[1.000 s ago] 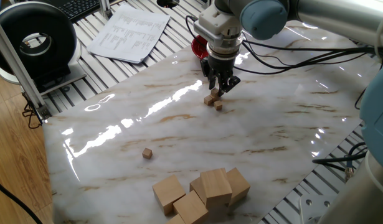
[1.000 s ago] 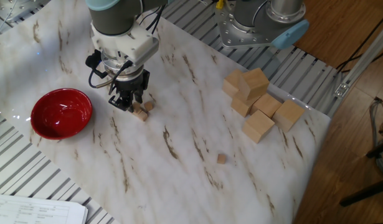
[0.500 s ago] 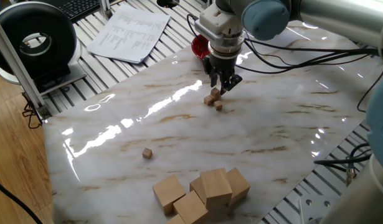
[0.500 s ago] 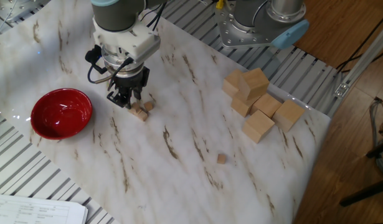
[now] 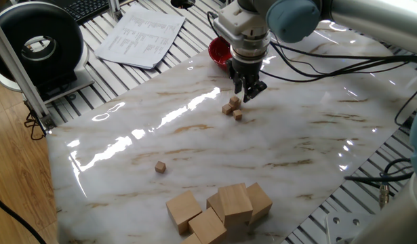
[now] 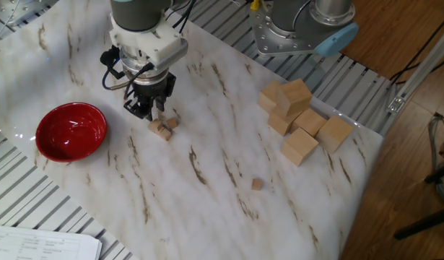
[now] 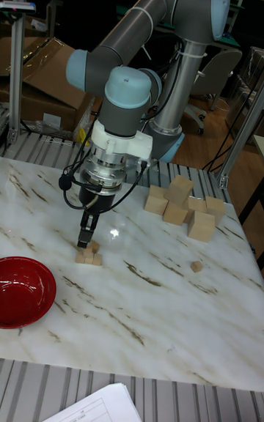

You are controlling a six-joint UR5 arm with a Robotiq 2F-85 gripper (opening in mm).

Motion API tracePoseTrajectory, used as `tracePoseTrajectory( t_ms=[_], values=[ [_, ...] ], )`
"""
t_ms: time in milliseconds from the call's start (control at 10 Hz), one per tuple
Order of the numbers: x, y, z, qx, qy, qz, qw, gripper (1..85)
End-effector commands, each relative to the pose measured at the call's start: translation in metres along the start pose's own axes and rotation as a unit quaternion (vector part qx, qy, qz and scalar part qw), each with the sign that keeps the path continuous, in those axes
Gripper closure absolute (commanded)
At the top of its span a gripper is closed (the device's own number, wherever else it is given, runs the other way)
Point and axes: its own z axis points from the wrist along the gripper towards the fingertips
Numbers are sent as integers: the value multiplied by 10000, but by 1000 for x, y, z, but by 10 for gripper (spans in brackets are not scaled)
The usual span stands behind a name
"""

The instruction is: Stack the blocks into a pyramid shape

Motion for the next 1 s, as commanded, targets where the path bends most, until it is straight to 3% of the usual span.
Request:
tracePoseTrajectory(
  t_ms=[0, 300, 900],
  values=[
    [-9, 6, -2, -66, -96, 316, 9994, 473],
    [-23, 8, 1, -20, -95, 362, 9993, 483],
    [-34, 11, 9, -3, -129, 455, 9989, 497]
  ],
)
